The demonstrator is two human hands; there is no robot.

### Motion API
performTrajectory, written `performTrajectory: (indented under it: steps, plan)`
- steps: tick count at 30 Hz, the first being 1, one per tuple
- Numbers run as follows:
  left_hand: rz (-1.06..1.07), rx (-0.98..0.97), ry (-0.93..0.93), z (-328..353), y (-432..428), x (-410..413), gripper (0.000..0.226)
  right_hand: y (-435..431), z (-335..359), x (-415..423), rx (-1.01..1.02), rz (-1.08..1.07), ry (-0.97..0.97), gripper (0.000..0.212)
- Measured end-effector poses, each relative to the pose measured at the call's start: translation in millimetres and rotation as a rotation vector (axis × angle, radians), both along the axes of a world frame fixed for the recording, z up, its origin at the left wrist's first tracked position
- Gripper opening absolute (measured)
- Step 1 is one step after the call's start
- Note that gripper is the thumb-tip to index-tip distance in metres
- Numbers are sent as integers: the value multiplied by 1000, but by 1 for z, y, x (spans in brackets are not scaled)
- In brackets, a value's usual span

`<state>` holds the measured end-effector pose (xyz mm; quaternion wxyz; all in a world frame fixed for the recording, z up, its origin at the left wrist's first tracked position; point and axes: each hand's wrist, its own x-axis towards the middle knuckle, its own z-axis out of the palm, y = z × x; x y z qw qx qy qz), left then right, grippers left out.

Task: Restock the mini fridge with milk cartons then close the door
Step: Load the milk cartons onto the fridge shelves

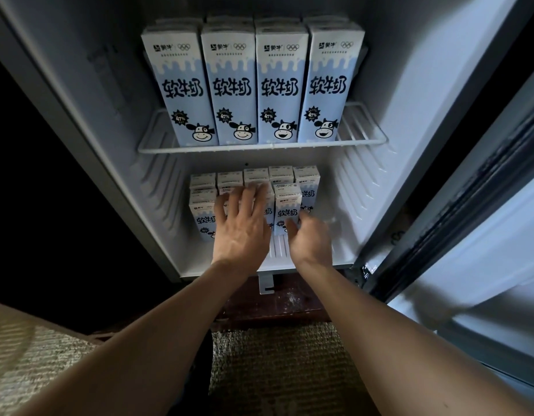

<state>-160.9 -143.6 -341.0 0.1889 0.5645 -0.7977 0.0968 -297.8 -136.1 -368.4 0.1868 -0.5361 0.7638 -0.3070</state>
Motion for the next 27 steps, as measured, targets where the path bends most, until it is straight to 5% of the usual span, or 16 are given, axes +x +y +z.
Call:
performTrajectory:
  steps: [16, 27]
  plan:
    - [-25, 38, -57, -2, 4, 4, 76, 0, -2, 0, 65, -74, 157, 21]
    - [-47, 110, -205, 3, 12, 12, 93, 6, 10, -4, 213, 102, 383, 12]
